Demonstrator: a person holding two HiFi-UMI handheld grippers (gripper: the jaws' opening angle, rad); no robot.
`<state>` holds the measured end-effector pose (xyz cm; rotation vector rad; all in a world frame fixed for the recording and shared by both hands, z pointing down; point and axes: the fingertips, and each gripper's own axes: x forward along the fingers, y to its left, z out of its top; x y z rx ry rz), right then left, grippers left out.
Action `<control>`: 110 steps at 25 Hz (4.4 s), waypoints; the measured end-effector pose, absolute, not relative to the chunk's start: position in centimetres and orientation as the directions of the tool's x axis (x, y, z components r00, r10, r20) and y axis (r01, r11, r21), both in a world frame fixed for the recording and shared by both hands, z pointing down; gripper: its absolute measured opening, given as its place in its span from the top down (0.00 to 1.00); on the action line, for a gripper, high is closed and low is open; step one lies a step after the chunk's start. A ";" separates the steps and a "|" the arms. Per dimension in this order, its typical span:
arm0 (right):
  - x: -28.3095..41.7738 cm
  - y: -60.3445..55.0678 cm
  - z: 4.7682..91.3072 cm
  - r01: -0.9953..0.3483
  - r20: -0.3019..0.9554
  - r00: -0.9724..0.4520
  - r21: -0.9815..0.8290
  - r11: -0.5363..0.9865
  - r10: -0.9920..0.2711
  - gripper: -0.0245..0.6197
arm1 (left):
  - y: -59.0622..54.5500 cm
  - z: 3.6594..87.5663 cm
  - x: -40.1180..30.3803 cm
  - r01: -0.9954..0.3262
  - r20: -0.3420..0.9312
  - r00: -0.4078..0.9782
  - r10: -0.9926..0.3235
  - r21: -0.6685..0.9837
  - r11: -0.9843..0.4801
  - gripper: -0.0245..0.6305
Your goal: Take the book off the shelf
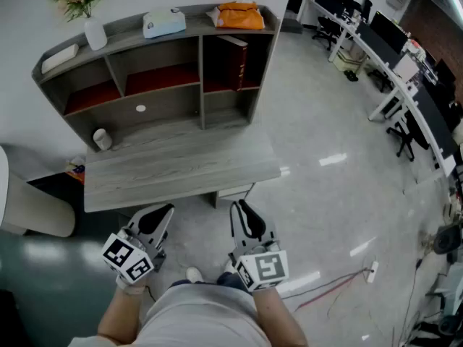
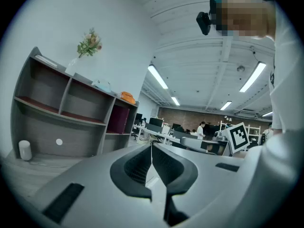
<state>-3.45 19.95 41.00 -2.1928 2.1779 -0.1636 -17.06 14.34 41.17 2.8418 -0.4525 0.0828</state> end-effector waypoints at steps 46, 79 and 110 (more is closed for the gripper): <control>11.1 2.2 43.1 -0.985 0.062 0.021 -0.172 -0.032 -0.998 0.87 | -3.9 42.5 -3.2 -0.308 0.117 0.951 -0.287 0.267 -0.913 0.94; 20.4 -19.2 39.8 -0.994 0.031 0.051 -0.092 -0.054 -0.998 0.63 | -17.0 41.8 -4.8 -0.447 0.110 0.894 -0.434 0.253 -0.858 0.94; 23.2 -31.8 40.9 -0.961 0.022 -0.275 -0.045 0.274 -0.961 0.49 | -16.5 43.7 -4.5 -0.750 0.180 0.656 -0.733 0.263 -0.607 0.94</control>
